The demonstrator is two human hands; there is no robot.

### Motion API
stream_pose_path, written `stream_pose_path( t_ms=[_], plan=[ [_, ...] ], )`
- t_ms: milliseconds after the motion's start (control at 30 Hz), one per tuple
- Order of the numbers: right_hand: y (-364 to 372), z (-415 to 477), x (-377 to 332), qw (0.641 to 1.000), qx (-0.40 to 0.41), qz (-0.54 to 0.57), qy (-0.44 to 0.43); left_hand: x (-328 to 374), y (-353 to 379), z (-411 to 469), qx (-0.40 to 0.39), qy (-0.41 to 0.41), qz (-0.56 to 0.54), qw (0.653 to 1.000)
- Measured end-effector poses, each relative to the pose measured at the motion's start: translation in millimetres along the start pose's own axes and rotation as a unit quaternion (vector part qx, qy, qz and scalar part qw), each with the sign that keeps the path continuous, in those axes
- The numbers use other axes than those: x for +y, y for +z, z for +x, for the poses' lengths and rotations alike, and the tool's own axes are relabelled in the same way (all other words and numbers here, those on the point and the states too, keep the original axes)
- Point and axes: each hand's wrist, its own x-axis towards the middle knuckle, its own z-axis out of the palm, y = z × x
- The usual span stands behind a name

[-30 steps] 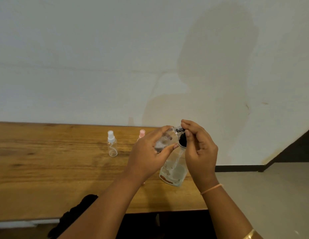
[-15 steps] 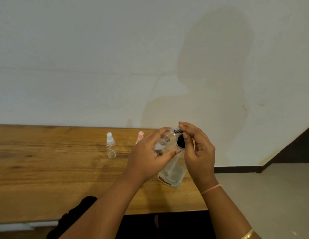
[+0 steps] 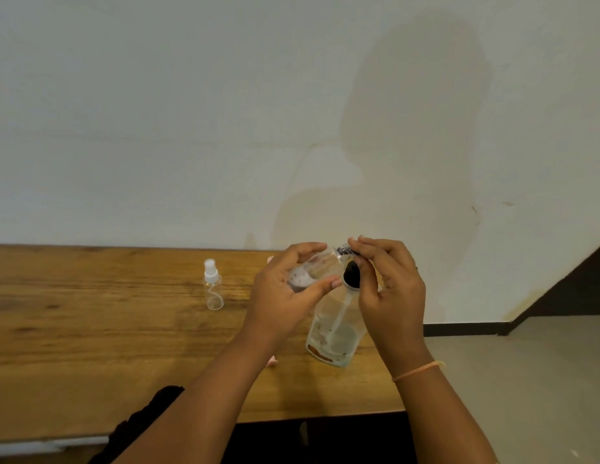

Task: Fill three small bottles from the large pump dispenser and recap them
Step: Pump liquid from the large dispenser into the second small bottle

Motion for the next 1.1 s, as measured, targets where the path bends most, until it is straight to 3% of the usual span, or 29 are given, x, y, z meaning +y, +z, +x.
stream_pose_path(
  t_ms=[333, 600, 900, 1100],
  plan=[
    [0, -11, 12, 1.0, -0.02, -0.006, -0.001, -6, 1, 1, -0.017, -0.001, 0.027, 0.999],
    [-5, 1, -12, 0.978, 0.005, 0.168, 0.121, 1, 2, -3, 0.009, 0.037, 0.035, 0.999],
    [8, -5, -3, 0.987, 0.034, 0.121, 0.101, -5, 0, -2, -0.006, 0.012, 0.059, 0.998],
    [2, -3, -7, 0.979, 0.052, 0.16, 0.113, 0, 2, -2, 0.002, 0.028, 0.062, 0.998]
  ],
)
